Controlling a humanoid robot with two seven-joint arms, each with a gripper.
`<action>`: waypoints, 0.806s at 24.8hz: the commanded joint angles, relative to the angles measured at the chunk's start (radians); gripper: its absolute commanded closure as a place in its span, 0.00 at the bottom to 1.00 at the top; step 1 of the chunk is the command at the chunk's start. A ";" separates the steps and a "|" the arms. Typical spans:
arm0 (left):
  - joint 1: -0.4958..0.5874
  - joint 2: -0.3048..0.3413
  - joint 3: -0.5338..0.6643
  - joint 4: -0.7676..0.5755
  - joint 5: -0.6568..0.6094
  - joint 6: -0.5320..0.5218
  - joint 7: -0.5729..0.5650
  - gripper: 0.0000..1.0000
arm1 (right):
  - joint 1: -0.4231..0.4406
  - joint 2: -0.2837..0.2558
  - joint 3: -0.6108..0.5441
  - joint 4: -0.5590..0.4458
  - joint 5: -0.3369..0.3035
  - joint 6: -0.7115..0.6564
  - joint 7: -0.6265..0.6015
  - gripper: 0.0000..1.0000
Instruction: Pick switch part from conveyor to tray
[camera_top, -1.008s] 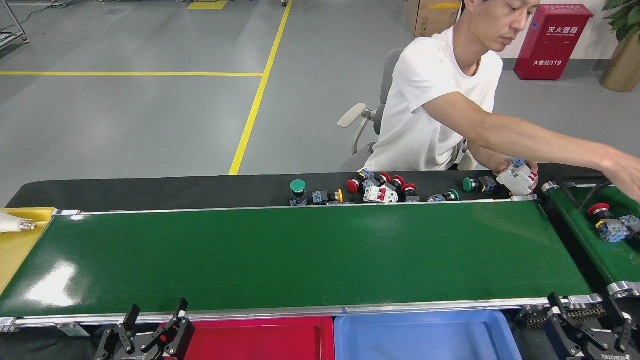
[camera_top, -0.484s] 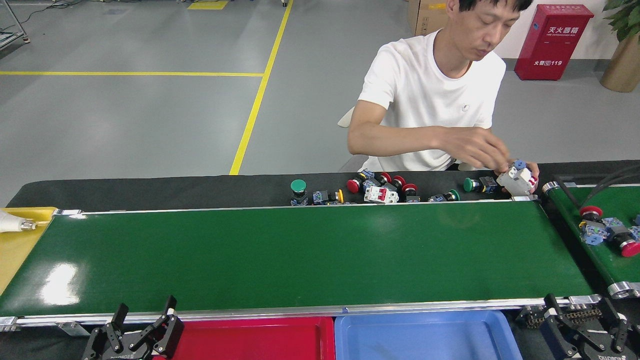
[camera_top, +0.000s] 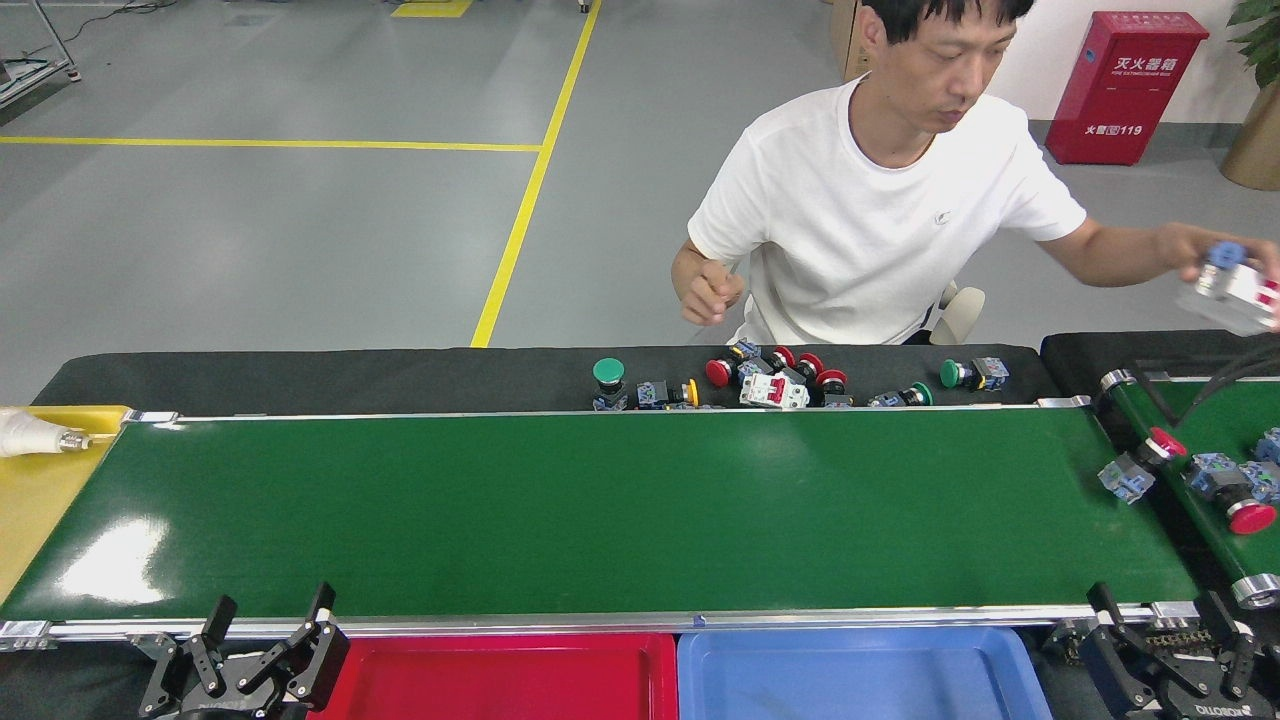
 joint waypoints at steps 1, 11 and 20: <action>-0.001 0.005 0.006 -0.014 0.005 -0.009 0.008 0.00 | -0.009 0.000 -0.005 -0.011 -0.001 0.003 0.004 0.01; 0.019 -0.007 0.025 -0.014 0.017 -0.089 0.008 0.00 | -0.040 -0.001 -0.005 0.024 0.002 0.012 0.058 0.01; 0.019 0.011 0.058 -0.007 0.006 -0.091 0.011 0.00 | -0.212 -0.014 0.060 0.190 0.048 0.042 0.107 0.01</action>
